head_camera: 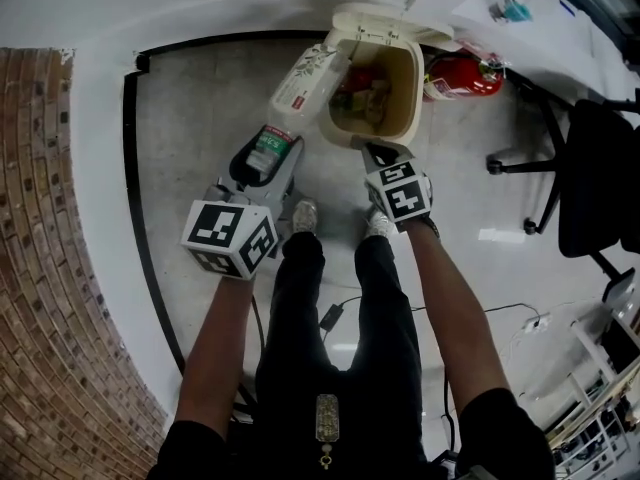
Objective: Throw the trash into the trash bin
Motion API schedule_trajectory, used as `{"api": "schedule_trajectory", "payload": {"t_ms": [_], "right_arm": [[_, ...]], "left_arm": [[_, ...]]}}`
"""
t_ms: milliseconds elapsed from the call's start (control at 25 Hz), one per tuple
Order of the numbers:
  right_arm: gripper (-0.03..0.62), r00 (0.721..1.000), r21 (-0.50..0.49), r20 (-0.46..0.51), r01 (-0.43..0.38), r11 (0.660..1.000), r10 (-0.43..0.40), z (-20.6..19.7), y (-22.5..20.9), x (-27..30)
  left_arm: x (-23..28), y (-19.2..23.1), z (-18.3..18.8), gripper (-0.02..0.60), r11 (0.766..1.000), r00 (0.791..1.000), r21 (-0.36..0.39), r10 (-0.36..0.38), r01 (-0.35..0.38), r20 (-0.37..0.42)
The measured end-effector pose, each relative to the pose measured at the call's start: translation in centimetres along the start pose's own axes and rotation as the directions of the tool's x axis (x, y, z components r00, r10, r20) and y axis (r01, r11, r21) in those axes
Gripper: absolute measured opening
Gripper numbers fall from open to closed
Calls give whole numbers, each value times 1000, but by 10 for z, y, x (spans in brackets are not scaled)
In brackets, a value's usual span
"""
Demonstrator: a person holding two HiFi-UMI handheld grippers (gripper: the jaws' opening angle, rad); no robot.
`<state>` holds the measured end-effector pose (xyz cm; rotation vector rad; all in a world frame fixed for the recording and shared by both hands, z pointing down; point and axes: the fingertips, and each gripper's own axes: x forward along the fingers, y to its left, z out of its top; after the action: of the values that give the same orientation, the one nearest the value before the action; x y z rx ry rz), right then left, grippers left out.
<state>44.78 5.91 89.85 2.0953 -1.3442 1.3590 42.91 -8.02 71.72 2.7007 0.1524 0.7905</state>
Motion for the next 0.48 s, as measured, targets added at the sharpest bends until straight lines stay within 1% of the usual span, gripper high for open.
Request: {"api": "schedule_trajectory", "payload": {"t_ms": [80, 240, 480], "right_arm": [[2, 1000, 4, 12, -2, 1000, 2, 3, 0, -4], [2, 997, 18, 71, -8, 1000, 6, 19, -2, -20], [2, 989, 38, 151, -3, 999, -3, 35, -22, -49]], "left_arm": [[3, 0, -3, 206, 1000, 1000, 1, 0, 0, -16], [15, 0, -11, 206, 1000, 999, 3, 0, 0, -50], [57, -11, -36, 206, 1000, 991, 5, -15, 16, -135]]}}
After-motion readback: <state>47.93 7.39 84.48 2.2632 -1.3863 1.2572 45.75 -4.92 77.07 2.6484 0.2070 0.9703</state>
